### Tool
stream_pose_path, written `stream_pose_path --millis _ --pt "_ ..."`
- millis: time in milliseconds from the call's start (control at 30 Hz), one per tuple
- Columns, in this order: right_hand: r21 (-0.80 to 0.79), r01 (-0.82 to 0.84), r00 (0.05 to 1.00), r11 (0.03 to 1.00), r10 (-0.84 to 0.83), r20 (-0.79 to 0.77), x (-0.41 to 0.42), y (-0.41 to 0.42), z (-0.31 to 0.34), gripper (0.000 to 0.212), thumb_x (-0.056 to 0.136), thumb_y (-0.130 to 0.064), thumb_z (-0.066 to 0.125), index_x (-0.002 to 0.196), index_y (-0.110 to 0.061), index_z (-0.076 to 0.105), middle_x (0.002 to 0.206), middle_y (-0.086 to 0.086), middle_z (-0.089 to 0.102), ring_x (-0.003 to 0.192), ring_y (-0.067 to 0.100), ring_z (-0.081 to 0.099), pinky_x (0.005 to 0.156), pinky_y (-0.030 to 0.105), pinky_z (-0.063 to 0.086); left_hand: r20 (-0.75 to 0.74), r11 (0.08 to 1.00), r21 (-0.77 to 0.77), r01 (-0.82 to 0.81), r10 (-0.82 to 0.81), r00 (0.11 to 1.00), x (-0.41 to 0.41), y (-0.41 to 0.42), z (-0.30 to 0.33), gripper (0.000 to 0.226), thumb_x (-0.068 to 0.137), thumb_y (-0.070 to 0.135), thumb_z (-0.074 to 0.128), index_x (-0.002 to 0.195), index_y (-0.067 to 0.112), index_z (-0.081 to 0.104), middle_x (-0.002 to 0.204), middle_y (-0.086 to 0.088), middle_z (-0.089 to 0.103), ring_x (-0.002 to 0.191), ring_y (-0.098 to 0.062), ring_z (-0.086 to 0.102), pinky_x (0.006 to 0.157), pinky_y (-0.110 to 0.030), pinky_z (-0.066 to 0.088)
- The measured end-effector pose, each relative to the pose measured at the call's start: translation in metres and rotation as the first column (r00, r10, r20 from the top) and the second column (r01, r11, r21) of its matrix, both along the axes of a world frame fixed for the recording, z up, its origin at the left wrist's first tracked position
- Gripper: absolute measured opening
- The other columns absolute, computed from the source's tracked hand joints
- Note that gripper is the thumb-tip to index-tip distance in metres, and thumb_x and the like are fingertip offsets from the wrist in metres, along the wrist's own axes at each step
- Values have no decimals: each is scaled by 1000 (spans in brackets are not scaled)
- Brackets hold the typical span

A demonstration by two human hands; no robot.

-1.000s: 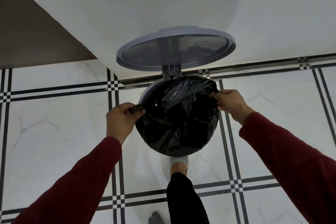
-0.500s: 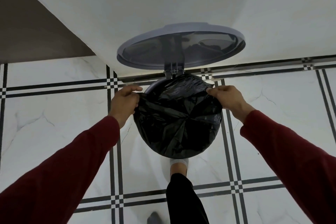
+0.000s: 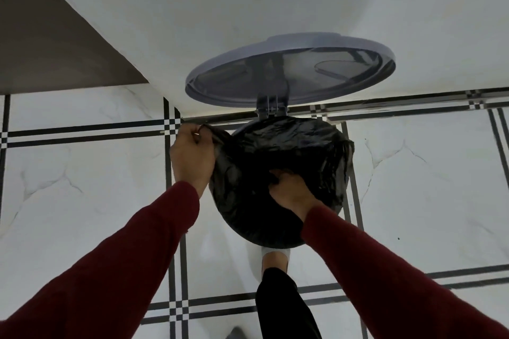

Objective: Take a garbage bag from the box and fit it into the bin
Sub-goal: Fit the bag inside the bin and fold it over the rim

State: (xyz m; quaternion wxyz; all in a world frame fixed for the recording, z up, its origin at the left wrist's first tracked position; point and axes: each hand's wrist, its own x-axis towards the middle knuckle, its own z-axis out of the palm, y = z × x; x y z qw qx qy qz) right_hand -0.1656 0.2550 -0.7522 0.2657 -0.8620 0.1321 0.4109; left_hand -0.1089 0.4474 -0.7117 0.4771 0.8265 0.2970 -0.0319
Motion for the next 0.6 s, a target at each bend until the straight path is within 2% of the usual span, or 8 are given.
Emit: stream_pose_path --millis 100,167,233,300,333,400,500,600 --pt "61 38 999 997 -38 -8 16 3 -22 43 98 -7 52 139 -15 64 146 13 60 136 29 54 114 27 35 -1 997 -69 -40 40 999 -3 -1 -2 17 94 28 54 77 32 56 58 24 58 54 8 52 53 -6 38" --pt "75 70 997 995 -72 27 19 4 -32 42 93 3 53 128 -11 72 139 13 66 132 29 59 112 24 37 -2 996 -81 -43 43 999 -6 -1 -2 14 95 27 54 84 32 61 70 19 63 61 15 56 56 0 38" --pt "1 14 995 1000 -14 99 17 8 -41 38 92 3 54 123 -7 73 131 18 69 123 33 64 107 31 45 -10 996 -87 -11 11 1000 -7 0 -3 12 96 27 55 89 32 64 83 16 66 71 22 56 60 4 36" --pt "-149 -89 976 985 116 186 13 12 -48 35 92 -3 56 123 -8 70 128 20 67 116 38 66 98 39 54 -11 995 -100 20 -21 1000 -8 1 -5 13 95 29 57 86 36 64 84 20 67 77 23 56 63 5 35" --pt "-225 -139 968 964 181 176 11 13 -50 35 93 -7 56 125 -10 70 129 18 67 117 38 66 96 41 55 -9 994 -105 34 -35 999 -9 1 -5 14 95 30 58 85 37 64 83 24 68 79 23 56 65 5 35" --pt "-310 -279 952 909 305 35 11 14 -58 37 98 -16 53 131 -15 68 136 14 65 132 35 56 100 45 53 10 992 -102 76 -75 997 -11 2 -8 13 96 30 60 86 36 65 84 34 67 83 21 58 68 4 37" --pt "-211 -384 917 899 345 -198 17 17 -74 47 106 -29 44 150 -13 49 157 16 46 148 37 36 115 53 39 46 987 -92 133 -130 991 -13 3 -16 12 96 29 63 87 34 68 88 20 71 86 6 65 72 -2 43" --pt "-158 -274 956 949 251 -154 24 16 -68 40 104 -19 49 139 -1 57 144 21 57 133 38 54 109 45 46 31 984 -130 123 -120 992 -16 2 -19 12 97 31 62 94 39 70 84 11 72 73 1 67 63 -9 49"
